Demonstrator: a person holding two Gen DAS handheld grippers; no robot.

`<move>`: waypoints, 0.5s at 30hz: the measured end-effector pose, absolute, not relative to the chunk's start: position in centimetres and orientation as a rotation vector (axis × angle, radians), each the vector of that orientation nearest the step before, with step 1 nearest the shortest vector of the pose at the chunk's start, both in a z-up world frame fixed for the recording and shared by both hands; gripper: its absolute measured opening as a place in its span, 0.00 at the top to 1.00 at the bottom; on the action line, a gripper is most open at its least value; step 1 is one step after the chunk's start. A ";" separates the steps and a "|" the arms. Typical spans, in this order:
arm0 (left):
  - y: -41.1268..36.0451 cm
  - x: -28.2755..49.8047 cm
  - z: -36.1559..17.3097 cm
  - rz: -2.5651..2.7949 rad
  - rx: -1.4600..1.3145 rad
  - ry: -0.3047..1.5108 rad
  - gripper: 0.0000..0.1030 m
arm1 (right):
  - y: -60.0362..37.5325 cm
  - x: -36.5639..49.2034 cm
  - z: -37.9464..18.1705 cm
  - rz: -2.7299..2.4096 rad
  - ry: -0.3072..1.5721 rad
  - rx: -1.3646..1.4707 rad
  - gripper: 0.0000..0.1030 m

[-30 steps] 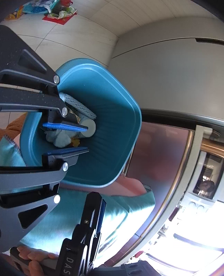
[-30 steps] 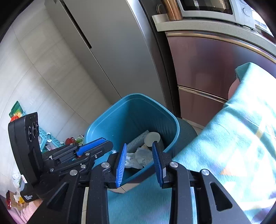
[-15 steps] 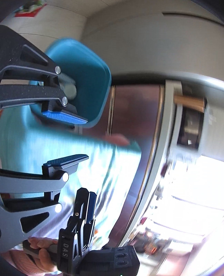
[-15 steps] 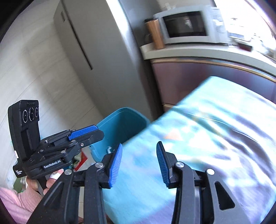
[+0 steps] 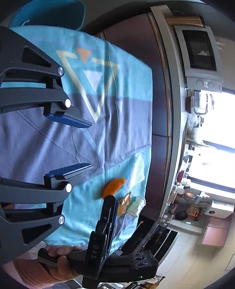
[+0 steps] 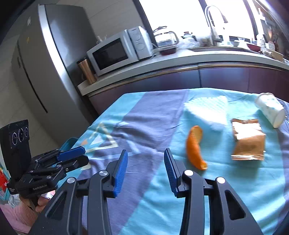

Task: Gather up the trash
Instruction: 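Move both tools back over the table toward the orange peel and paper cup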

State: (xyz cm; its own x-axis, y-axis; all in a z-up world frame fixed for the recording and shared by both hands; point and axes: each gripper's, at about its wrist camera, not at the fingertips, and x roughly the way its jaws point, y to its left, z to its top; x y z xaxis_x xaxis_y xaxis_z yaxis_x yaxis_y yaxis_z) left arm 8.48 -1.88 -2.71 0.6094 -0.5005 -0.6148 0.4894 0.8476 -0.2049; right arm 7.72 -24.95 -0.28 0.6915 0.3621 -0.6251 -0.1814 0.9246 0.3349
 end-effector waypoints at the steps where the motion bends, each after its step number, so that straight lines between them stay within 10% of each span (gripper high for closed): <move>1: -3.1 8.9 -2.8 -0.593 -0.010 0.725 0.61 | -26.3 7.5 -0.3 0.277 0.743 0.271 0.62; 15: -15.8 15.2 -4.1 -0.678 0.038 0.843 0.53 | -39.5 9.8 -2.5 -0.002 0.740 0.393 0.57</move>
